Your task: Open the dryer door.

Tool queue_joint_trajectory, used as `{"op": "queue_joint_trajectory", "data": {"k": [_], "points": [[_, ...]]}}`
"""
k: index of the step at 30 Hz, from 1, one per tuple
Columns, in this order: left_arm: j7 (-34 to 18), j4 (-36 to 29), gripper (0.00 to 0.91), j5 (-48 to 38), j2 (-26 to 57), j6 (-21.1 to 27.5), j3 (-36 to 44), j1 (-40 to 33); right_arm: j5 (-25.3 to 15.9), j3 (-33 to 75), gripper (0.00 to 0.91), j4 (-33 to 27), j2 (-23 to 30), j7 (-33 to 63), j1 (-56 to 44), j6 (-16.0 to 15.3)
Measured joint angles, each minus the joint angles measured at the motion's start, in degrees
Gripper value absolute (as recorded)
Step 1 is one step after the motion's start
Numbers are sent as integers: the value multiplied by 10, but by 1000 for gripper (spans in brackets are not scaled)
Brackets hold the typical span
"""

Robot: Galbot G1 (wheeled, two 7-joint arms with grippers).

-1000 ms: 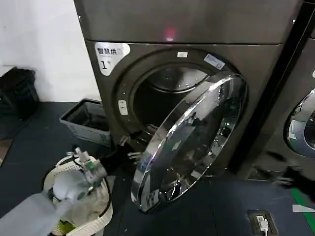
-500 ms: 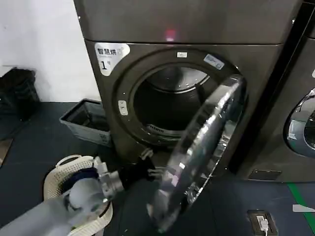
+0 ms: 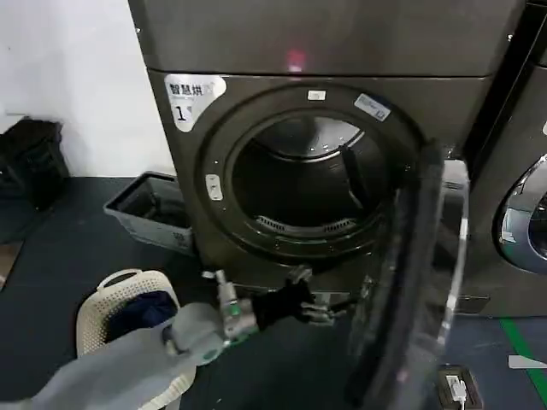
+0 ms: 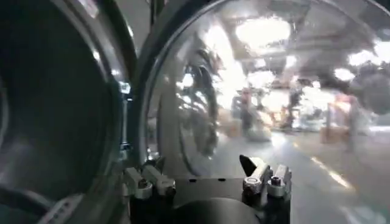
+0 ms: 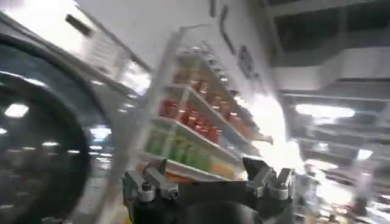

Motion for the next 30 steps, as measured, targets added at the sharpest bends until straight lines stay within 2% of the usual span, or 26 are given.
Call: {"op": "queue_joint_trajectory", "data": {"k": [9,16,22,30], "points": [[4,62,907,-11,-95,-10,79,-67,-28,56,907,14,-5,10,-29,-16],[1,119,907,-2,-167,-12,113,-97,-30,91,907,6,-6,36,-39,-47],[0,179,907,17,-233,-14,122,-115,-47,102,907,-7,-5,34,-41,-20],[-1,244,907,31,-305,-19,126,-125,-47,122,907,-11,-5,34,-40,-1]]}}
